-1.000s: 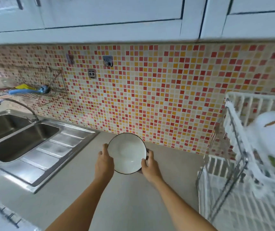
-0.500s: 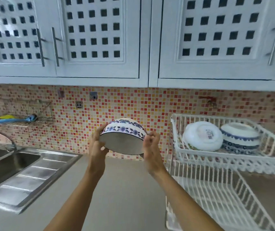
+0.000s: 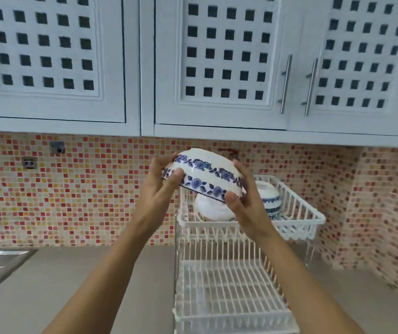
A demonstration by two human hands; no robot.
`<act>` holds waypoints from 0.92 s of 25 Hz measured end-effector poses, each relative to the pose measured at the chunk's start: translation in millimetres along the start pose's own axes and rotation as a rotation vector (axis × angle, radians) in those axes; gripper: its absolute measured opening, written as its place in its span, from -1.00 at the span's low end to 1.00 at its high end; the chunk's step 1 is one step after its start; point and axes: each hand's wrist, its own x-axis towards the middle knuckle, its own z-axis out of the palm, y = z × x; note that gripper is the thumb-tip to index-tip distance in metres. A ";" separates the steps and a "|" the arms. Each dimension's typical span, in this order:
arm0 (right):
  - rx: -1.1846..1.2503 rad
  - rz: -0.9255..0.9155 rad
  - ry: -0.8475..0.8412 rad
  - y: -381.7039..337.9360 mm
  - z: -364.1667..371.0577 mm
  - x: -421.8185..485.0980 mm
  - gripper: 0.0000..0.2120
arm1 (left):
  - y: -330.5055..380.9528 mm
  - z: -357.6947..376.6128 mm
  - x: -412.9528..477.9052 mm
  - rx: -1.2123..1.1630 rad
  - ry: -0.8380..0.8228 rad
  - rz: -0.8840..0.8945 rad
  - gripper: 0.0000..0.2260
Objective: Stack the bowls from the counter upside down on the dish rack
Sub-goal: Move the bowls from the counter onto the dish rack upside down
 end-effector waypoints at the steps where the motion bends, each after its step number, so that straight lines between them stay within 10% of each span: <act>1: -0.022 -0.003 0.026 4.8 -21.3 -1.2 -0.22 | -3.0 17.0 5.2 0.033 -0.057 -0.004 -0.75; 8: -0.467 0.015 -0.040 33.1 -168.1 6.3 -0.17 | -24.2 127.1 40.0 0.441 -0.340 -0.085 -0.02; 23: -0.831 0.122 -0.391 143.4 -242.4 59.2 0.26 | -119.2 239.5 72.7 0.768 -0.345 -0.185 0.17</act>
